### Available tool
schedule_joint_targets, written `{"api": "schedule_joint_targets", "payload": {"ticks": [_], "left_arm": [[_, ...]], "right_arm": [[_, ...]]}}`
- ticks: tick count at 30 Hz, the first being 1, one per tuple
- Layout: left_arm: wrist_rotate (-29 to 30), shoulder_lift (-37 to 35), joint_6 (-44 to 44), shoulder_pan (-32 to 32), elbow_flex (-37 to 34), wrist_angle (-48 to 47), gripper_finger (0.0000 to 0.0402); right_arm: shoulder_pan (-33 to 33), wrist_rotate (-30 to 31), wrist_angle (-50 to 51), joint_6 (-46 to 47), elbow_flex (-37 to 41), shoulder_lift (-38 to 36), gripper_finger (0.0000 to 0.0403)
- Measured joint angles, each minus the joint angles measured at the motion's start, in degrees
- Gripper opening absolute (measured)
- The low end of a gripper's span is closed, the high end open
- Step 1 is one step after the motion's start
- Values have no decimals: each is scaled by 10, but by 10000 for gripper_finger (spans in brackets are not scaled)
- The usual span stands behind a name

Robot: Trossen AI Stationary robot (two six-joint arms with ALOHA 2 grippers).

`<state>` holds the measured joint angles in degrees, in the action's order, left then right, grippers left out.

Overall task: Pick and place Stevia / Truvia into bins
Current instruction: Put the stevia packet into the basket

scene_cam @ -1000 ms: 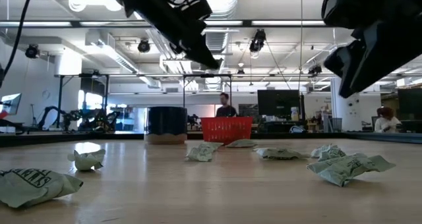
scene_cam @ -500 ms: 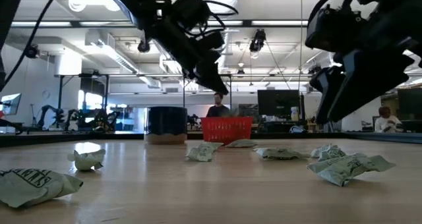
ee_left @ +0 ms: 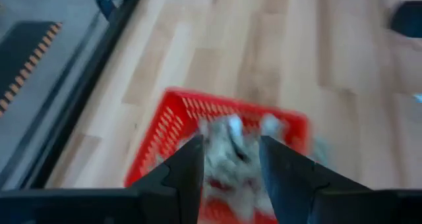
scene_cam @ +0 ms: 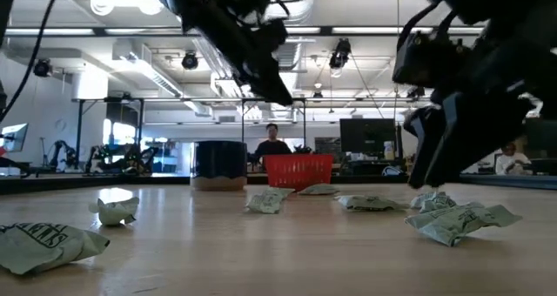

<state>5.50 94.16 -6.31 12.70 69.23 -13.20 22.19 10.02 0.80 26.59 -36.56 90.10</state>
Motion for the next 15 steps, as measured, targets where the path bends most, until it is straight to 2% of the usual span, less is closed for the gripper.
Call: {"api": "schedule_joint_targets", "payload": {"ticks": [6, 9, 15], "left_arm": [[-3, -91, 2, -26, -4, -64, 130], [-2, -143, 31, -41, -15, -104, 130], [0, -244, 114, -81, -29, -156, 130]], "right_arm": [[-11, -21, 2, 15, -14, 45, 177], [-12, -19, 28, 32, -26, 59, 168], [-13, -20, 64, 25, -32, 48, 109]]}}
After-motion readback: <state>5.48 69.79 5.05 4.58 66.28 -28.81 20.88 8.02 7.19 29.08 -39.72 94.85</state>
